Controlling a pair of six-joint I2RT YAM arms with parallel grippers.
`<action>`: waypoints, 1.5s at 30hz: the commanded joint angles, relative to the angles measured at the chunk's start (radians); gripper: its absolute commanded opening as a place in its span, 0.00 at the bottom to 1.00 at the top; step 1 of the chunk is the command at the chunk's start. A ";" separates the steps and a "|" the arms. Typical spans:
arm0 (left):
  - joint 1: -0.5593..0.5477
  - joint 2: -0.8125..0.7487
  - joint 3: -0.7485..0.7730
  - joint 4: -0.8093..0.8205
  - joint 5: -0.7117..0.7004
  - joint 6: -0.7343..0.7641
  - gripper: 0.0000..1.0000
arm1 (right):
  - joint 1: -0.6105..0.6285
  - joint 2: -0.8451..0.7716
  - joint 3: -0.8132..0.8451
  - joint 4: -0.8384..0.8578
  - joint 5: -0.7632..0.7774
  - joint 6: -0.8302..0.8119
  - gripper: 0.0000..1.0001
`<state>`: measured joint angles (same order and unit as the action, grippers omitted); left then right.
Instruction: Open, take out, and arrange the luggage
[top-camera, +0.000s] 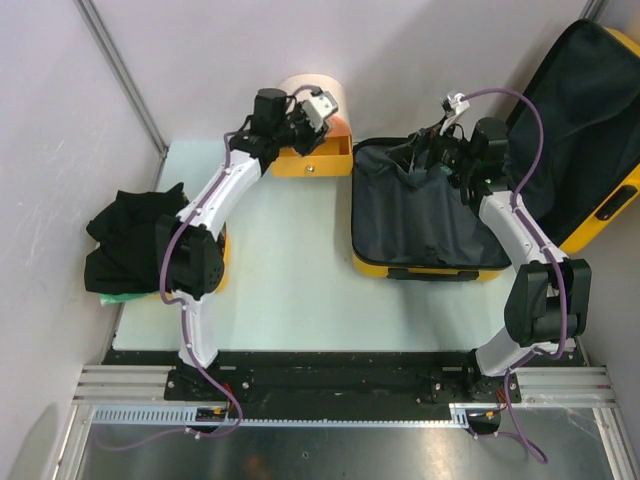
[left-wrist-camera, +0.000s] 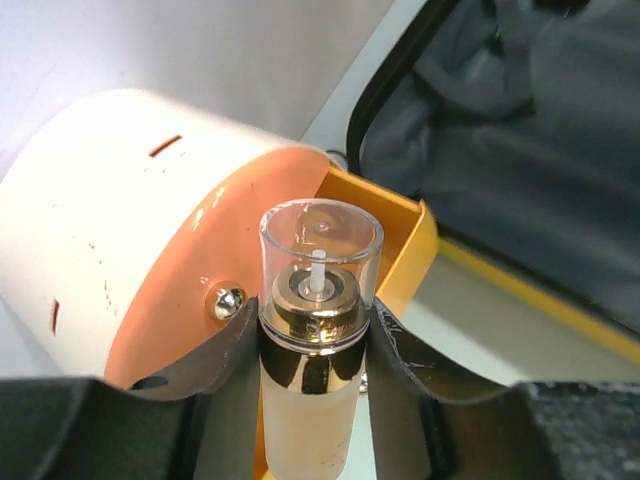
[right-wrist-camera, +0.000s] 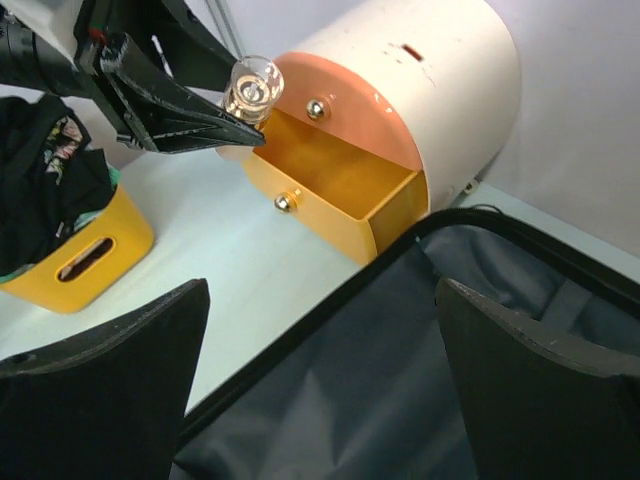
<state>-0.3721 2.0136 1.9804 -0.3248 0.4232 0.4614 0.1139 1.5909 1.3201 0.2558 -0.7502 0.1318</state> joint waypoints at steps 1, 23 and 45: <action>-0.021 0.031 0.047 -0.057 -0.098 0.413 0.00 | -0.010 -0.055 -0.001 -0.053 -0.015 -0.066 1.00; -0.028 0.128 0.097 -0.056 -0.124 0.580 0.62 | -0.011 -0.057 -0.016 -0.056 0.003 -0.070 1.00; 0.067 -0.115 -0.236 -0.051 0.068 0.087 0.23 | -0.016 -0.051 -0.022 -0.052 0.011 -0.055 1.00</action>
<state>-0.3248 1.9079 1.7935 -0.3786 0.4603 0.6933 0.1024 1.5761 1.3048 0.1837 -0.7460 0.0753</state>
